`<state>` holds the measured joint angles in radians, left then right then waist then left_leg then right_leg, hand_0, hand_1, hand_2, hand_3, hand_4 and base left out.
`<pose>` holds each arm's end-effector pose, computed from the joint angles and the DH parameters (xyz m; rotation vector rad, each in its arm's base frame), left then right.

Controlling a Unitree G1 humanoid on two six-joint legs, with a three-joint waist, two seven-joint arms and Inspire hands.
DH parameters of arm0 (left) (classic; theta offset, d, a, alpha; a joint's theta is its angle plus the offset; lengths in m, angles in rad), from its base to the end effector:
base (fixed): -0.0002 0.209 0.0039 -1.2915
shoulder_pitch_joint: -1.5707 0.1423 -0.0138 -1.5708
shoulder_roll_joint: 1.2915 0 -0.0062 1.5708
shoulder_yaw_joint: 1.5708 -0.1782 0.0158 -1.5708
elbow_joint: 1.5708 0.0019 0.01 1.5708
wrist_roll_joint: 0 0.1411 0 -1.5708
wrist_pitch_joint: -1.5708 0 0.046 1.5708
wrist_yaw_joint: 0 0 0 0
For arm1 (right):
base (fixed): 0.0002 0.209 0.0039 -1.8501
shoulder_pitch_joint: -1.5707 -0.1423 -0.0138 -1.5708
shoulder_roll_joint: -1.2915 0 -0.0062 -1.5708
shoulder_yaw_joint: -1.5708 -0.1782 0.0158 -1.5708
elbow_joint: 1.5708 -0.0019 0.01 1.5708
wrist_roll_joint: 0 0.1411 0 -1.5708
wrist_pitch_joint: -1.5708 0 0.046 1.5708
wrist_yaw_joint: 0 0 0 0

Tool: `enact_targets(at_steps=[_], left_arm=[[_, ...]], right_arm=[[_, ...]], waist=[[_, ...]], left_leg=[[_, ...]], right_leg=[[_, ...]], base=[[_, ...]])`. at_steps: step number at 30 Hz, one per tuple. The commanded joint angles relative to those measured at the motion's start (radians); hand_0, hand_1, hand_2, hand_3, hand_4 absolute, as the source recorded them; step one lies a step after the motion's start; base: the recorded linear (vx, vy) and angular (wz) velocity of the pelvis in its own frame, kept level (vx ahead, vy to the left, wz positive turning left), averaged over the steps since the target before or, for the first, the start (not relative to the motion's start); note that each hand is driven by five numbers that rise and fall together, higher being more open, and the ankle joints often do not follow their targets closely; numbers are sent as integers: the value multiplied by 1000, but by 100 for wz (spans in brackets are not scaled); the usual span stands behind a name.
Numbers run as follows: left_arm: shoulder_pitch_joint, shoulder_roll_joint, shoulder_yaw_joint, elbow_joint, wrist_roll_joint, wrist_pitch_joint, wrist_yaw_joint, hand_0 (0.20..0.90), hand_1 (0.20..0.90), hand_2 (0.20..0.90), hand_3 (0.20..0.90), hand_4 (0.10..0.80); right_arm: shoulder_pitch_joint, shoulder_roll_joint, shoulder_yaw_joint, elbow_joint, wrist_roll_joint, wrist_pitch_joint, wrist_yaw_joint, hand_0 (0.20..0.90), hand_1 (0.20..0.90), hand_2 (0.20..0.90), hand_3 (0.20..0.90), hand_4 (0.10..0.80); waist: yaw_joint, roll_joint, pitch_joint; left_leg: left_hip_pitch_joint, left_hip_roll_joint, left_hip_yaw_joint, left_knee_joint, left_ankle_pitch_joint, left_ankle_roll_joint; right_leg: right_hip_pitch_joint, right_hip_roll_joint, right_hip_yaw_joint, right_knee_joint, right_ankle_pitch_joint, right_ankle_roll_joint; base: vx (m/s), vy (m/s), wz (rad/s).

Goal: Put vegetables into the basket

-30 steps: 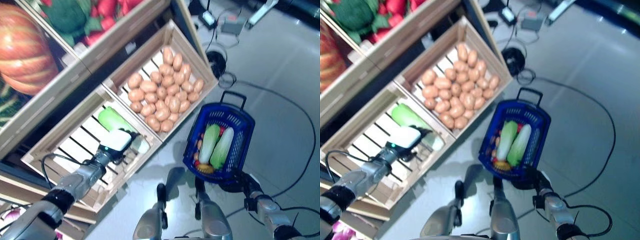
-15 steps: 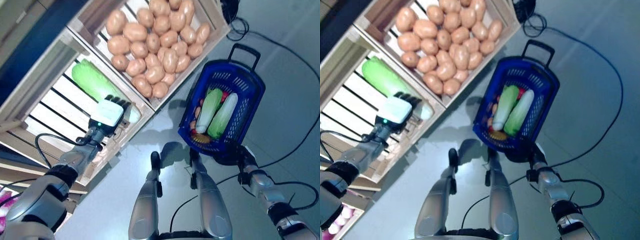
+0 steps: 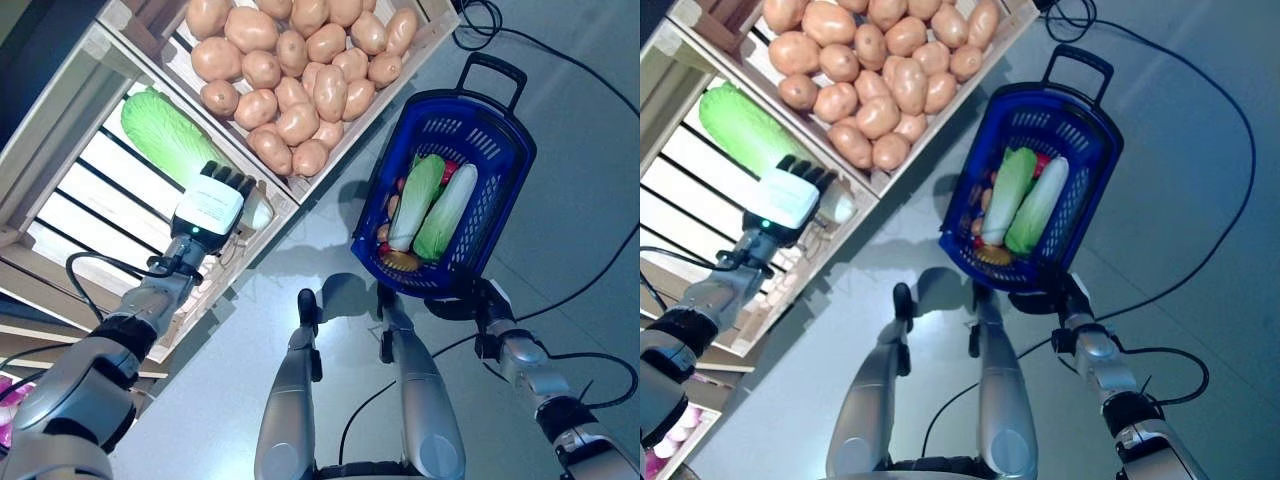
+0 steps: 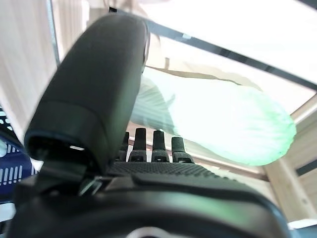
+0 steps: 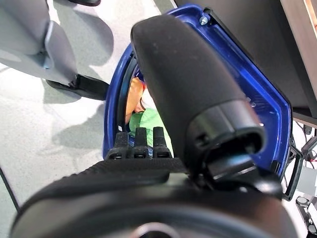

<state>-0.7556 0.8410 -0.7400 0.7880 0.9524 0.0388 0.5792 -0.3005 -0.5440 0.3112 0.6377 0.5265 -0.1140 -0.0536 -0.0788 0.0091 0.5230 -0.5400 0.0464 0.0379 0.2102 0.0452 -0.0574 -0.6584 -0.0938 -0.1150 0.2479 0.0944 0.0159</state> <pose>0.3064 0.2762 0.1144 2.0887 -0.3814 0.1336 0.2442 -0.2425 0.0209 -0.1396 0.2863 -0.0465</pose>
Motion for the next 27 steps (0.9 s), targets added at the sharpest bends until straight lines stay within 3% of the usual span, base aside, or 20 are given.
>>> enact_targets(at_steps=[1, 19, 24, 27], left_arm=[[-54, 101, 49, -7, 57, 44, 3, 900, 900, 900, 900, 800], [-131, 140, -16, -20, 310, 3, -152, 900, 900, 900, 900, 800], [-131, 136, -17, -31, 323, 0, -164, 900, 900, 900, 900, 800], [-137, 131, -17, -17, 334, -22, -101, 900, 900, 900, 900, 800]], right_arm=[[13, -81, -16, -85, 49, -71, -44, 900, 900, 900, 900, 800], [16, -90, -16, -157, 47, -73, -73, 900, 900, 900, 900, 800], [17, -87, -20, -169, 39, -74, -79, 900, 900, 900, 900, 800], [10, -94, -21, -168, 37, -71, -84, 900, 900, 900, 900, 800]], waist=[[-8, -16, -3], [-31, -12, -3], [-31, -13, -3], [-32, -14, -3]], left_leg=[[-96, -4, 9, 132, -34, -30], [-166, -14, 31, 152, -50, -18], [-180, -16, 33, 158, -53, -15], [-194, -13, 35, 165, -55, -13]], right_leg=[[36, -18, 12, 147, -158, 59], [-54, -26, 26, 151, -127, 75], [-68, -27, 28, 152, -121, 78], [-82, -25, 28, 159, -121, 79]], base=[[-3, 32, 0], [8, 21, -2], [5, 6, 0], [2, 19, 2]])
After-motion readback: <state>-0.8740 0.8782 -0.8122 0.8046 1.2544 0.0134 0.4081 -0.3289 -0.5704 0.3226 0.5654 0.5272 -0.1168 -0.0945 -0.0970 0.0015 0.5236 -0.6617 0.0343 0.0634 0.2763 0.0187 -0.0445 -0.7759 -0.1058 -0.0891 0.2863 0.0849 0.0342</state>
